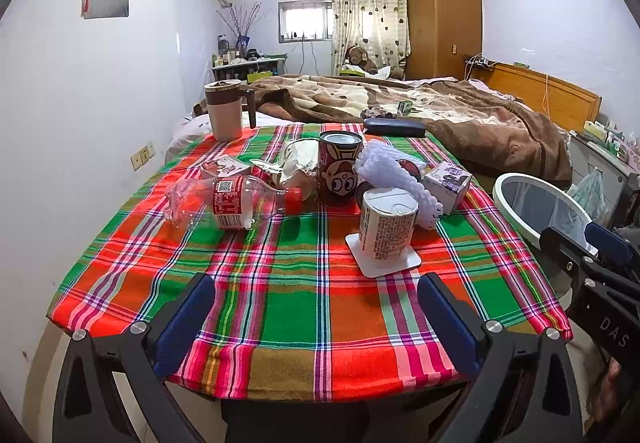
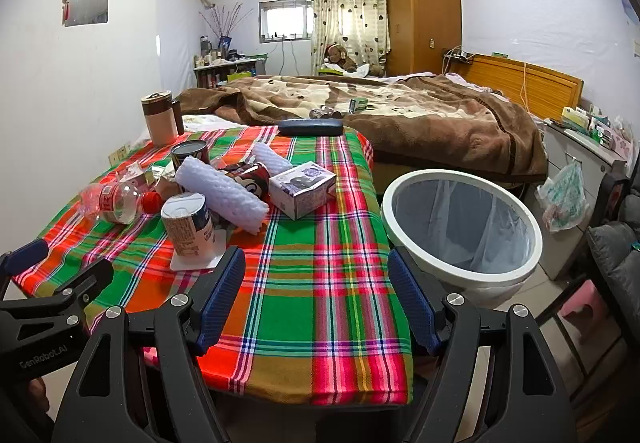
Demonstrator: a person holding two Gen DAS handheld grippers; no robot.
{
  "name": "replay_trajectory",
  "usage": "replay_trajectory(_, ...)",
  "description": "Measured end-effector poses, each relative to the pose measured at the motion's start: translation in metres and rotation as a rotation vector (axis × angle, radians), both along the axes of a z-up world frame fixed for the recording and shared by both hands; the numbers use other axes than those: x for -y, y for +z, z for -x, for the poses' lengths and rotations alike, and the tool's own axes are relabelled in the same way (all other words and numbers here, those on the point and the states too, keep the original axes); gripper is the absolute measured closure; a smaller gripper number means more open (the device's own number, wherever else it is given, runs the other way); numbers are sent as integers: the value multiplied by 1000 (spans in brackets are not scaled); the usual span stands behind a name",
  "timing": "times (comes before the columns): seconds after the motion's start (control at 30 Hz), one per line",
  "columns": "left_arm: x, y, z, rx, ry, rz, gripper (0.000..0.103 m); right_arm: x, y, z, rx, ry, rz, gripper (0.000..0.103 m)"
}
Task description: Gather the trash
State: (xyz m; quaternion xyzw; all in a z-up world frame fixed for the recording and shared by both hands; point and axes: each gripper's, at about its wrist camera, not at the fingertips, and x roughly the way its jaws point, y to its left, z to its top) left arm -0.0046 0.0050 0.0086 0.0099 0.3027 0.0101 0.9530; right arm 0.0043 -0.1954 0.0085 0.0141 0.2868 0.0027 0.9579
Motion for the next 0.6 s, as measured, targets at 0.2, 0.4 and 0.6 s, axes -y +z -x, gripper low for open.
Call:
replay_trajectory(0.2,0,0,1,1,-2,2,0,1,1,-1,2,0,-5,28)
replay_trajectory(0.4,1,1,1,2,-4,2,0,0,1,1,3,-4,-2,28)
replay_trajectory(0.6,1,2,1,5,-1,5,0,0,1,1,4,-4,-5,28)
